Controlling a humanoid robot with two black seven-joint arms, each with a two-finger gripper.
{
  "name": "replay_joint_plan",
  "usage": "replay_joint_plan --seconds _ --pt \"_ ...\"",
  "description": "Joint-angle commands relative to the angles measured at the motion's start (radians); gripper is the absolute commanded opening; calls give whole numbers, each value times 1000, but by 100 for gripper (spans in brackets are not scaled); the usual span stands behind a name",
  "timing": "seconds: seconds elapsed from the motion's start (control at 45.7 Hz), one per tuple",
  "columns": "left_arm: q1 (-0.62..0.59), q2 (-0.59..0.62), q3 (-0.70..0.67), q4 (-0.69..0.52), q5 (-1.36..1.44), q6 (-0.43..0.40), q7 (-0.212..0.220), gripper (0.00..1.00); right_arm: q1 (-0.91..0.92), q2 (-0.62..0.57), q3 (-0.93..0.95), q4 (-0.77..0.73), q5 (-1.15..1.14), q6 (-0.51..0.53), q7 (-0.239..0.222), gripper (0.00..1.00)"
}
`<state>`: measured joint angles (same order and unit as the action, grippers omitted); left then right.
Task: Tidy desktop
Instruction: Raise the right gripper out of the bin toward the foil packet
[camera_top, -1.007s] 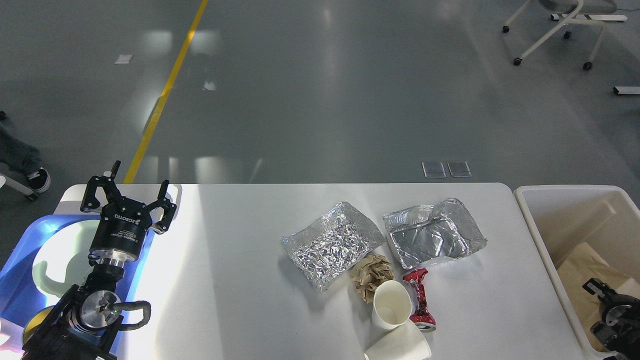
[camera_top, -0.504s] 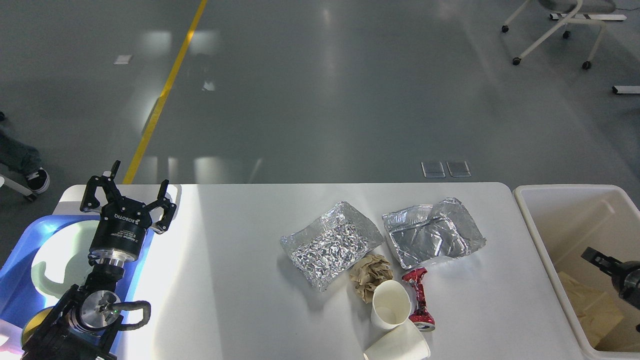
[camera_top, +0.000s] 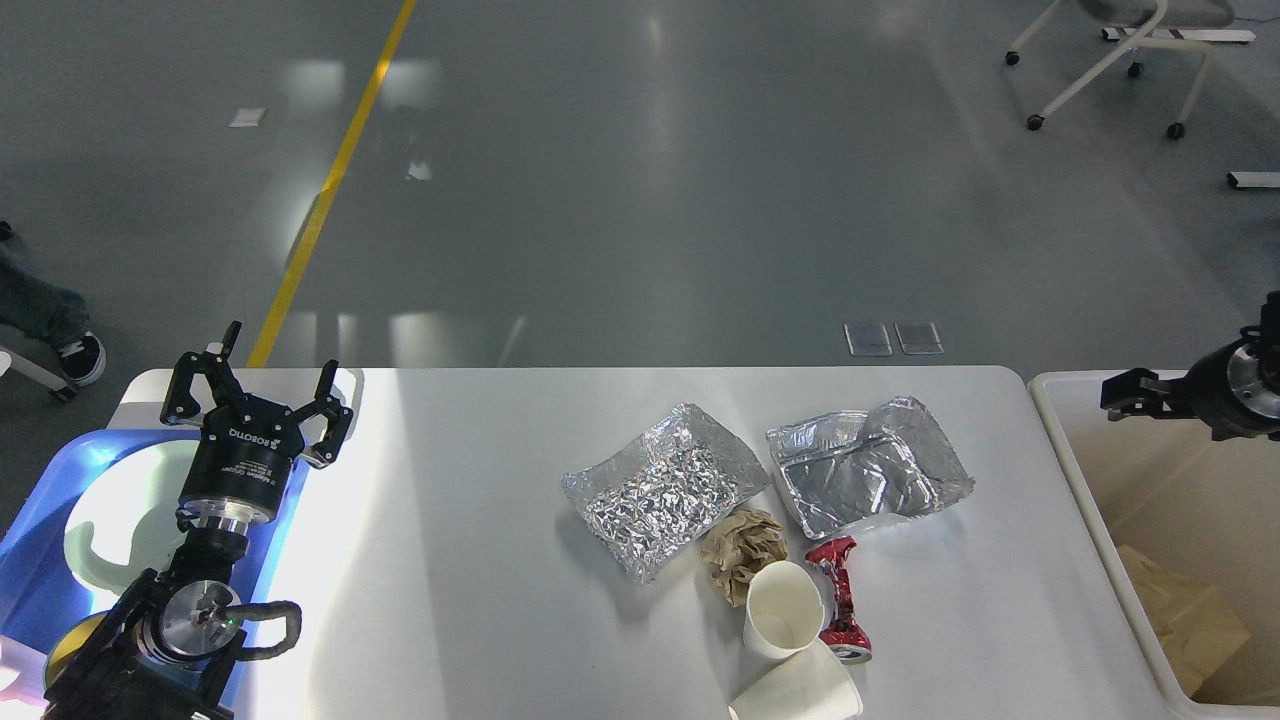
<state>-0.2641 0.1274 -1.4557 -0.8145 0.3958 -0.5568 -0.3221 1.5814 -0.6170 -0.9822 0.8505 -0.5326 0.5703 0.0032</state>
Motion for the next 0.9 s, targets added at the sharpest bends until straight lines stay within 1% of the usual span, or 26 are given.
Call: replay_joint_plan --seconds 0.0,0.088,0.131,0.197,0.328,0.394,0.504,0.635,0.701,0.876 --pt "0 0 0 0 0 0 0 97 163 49 -47 114 32 138 -2 100" --pt "0 0 0 0 0 0 0 97 245 74 -58 165 118 218 -3 100" --pt "0 0 2 0 0 0 0 97 290 100 -84 214 147 232 -5 100" --pt "0 0 1 0 0 0 0 97 376 137 -141 298 172 227 -5 100" --pt "0 0 2 0 0 0 -2 97 500 187 -170 412 218 226 -5 100" --pt "0 1 2 0 0 0 -2 97 555 189 -173 469 246 226 -5 100" --pt "0 0 2 0 0 0 -2 97 681 183 -173 611 250 221 -5 98" --pt "0 0 2 0 0 0 -2 97 793 178 -165 760 246 200 -15 95" --pt "0 0 1 0 0 0 0 97 812 180 -161 788 247 198 -20 95" --pt "0 0 1 0 0 0 0 97 802 180 -155 780 243 180 -22 95"
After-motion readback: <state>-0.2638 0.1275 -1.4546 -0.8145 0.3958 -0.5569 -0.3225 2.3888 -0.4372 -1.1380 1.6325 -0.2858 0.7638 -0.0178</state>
